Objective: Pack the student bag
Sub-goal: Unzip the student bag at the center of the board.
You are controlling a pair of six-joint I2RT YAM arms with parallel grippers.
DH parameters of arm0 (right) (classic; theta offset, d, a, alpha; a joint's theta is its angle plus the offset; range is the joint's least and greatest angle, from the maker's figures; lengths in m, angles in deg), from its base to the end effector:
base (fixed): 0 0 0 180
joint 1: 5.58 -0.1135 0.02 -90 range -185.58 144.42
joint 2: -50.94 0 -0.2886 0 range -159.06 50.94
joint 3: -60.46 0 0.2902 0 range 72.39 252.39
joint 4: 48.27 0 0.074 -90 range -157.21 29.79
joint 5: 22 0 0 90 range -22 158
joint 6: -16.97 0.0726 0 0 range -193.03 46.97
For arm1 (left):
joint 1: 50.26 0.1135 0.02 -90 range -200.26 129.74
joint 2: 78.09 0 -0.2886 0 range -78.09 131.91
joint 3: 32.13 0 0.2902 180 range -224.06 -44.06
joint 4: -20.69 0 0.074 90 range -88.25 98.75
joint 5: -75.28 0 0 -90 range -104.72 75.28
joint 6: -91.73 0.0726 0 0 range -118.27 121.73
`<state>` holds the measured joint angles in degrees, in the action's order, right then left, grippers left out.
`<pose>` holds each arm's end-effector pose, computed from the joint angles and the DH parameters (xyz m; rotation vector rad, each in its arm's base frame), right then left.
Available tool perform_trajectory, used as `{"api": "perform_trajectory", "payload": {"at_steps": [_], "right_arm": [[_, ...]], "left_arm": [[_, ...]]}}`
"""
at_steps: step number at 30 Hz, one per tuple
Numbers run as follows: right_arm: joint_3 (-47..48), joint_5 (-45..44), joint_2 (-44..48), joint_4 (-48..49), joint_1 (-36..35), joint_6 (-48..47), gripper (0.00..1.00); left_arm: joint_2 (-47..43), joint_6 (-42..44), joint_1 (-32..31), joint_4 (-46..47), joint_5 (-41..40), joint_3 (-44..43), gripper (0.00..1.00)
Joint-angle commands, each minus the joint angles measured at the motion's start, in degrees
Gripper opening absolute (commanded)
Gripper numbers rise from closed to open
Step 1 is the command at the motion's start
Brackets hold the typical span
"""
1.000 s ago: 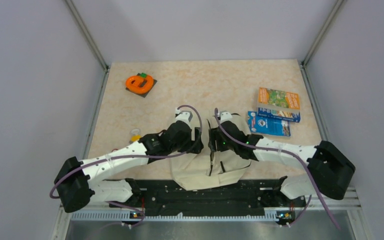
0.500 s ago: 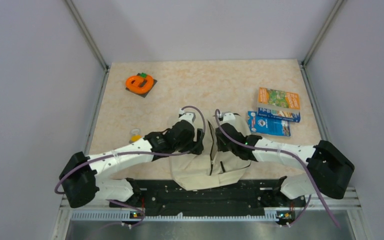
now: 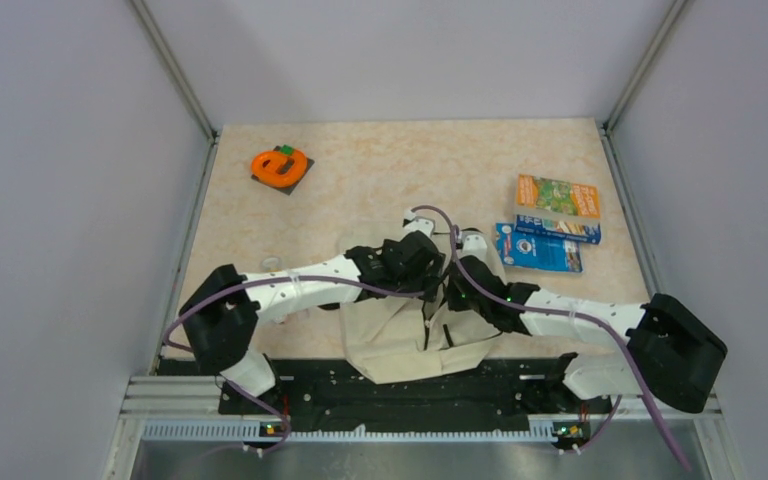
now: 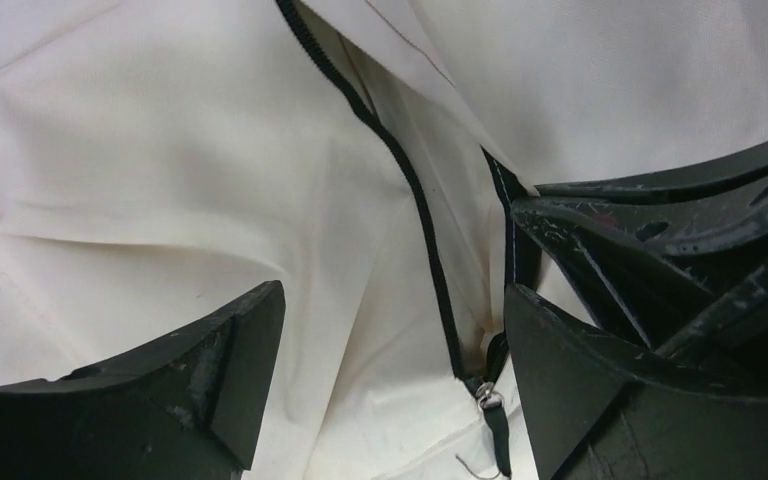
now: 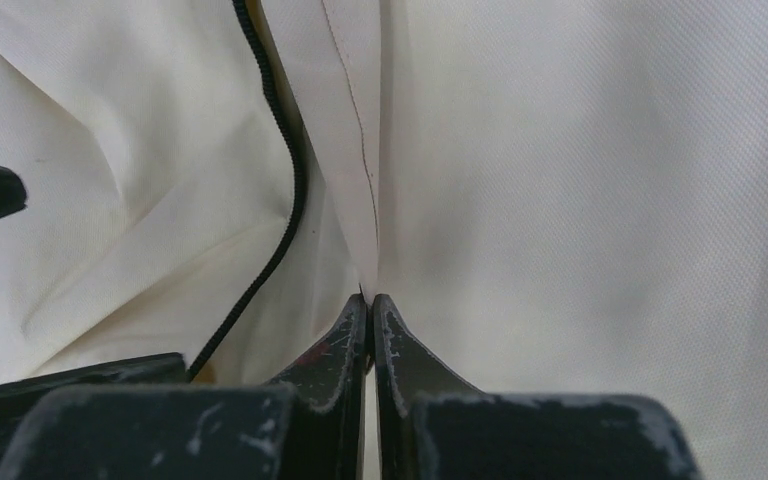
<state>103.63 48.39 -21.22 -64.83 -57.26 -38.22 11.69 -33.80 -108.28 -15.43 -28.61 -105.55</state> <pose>0.1959 0.2086 0.1459 -0.1790 2.3288 0.3589 0.2189 -0.3176 0.2058 0.3849 2.4647 -0.4089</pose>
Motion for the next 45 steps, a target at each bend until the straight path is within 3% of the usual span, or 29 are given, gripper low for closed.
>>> {"api": "perform_trajectory", "payload": {"at_steps": [1,9,25,31,39,43,45], "right_arm": [[-2.7,2.3,1.8,2.7,1.4,1.2,0.00],[-4.0,2.6,1.3,4.2,1.9,1.7,0.00],[-5.0,2.3,2.5,4.3,3.1,2.0,0.00],[-5.2,1.4,3.0,4.0,3.1,1.9,0.00],[-6.8,-3.8,2.5,4.0,3.1,2.6,0.00],[-7.9,-5.5,1.9,5.0,3.1,2.7,0.00],[-8.1,-5.3,1.1,6.5,3.1,2.9,0.00]], "left_arm": [[4.2,0.3,-1.9,-2.7,-5.5,-4.5,0.86],[9.3,-2.8,-4.4,-8.0,-10.2,-6.6,0.90],[4.2,-9.2,-5.0,-4.0,-9.7,6.8,0.88],[5.8,-9.0,-5.1,-4.8,-14.3,4.5,0.64],[-2.0,-8.1,-4.4,-8.7,-33.8,1.3,0.27],[-7.3,-6.5,-1.9,-5.1,-32.5,5.3,0.15],[-9.0,-6.9,-1.4,-2.2,-29.4,8.5,0.14]]}}
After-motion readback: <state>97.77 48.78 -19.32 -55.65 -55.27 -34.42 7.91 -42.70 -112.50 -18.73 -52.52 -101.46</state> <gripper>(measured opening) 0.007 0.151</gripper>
